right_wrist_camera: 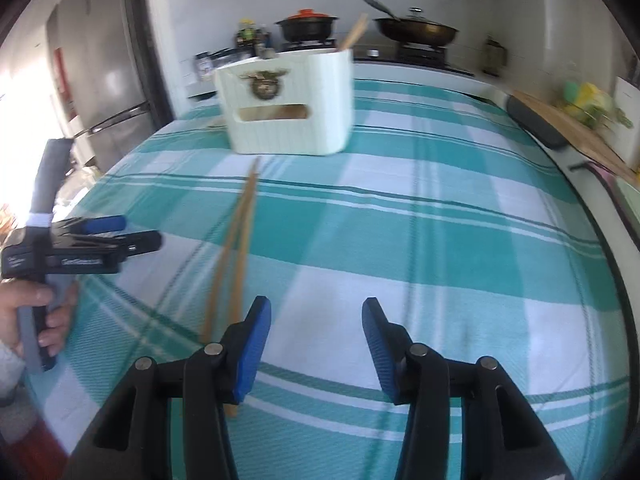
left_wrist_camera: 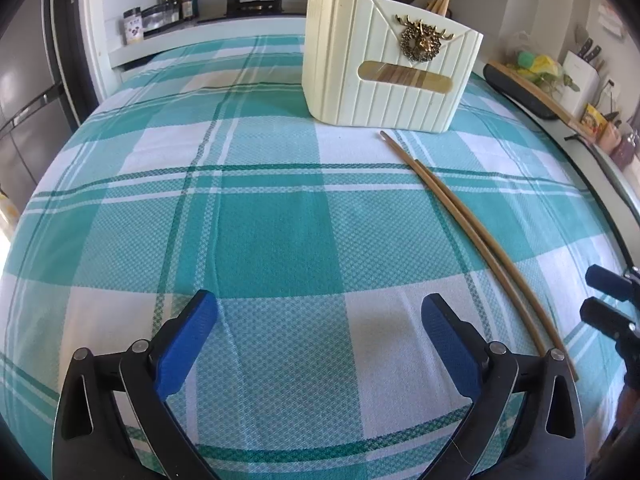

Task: Organize utensils
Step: 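Move both tools back over the remaining bamboo chopsticks on the cloth, then grasp a chopstick with the right tool while the left tool aligns over another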

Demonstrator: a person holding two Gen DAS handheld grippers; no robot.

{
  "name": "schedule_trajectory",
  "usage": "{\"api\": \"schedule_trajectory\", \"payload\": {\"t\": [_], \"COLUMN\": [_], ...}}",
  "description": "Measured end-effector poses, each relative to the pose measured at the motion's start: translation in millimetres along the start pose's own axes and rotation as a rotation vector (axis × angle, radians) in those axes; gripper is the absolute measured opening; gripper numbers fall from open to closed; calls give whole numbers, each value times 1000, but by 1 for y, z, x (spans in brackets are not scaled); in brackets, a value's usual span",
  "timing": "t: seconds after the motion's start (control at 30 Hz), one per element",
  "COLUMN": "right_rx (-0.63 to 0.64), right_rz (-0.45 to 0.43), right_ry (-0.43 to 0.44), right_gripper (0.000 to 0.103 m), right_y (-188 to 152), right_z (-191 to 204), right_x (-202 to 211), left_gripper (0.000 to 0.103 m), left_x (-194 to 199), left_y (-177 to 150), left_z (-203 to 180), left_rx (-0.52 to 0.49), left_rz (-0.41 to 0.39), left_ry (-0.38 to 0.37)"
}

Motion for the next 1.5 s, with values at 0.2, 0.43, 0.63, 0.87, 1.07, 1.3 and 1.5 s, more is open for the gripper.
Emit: {"api": "schedule_trajectory", "payload": {"t": [0.2, 0.43, 0.63, 0.87, 1.07, 1.3, 1.5], "right_rx": [23, 59, -39, -92, -82, -92, -97], "right_rz": [79, 111, 71, 53, 53, 50, 50], "right_ry": [44, 15, -107, -117, -127, -119, -115], "right_gripper": [15, 5, 5, 5, 5, 5, 5], "right_y": [0, -12, -16, -19, -20, -20, -20], "right_z": [19, 21, -12, -27, -26, -28, -28], "right_x": [-25, -31, -23, -18, -19, -19, -18], "left_gripper": [102, 102, 102, 102, 101, 93, 39], "left_x": [0, -1, 5, 7, -22, -29, -15], "left_y": [0, -1, 5, 33, 39, 26, 21], "left_z": [1, -2, -4, -69, -105, -101, -104], "left_rx": [1, -16, 25, -35, -174, -168, -196], "left_rz": [0, 8, -12, 1, 4, 36, -2], "left_ry": [-3, 16, -20, -126, 19, 31, -8]}}
Point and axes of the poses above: each gripper's, at about its wrist camera, not at the fingertips, and x roughly against the way its jaws point, z to its left, y to its top, the point moved 6 cm from there along -x, roughly the way its jaws point, and after that the axes turned 4 degrees about -z, right-handed, at the moved point
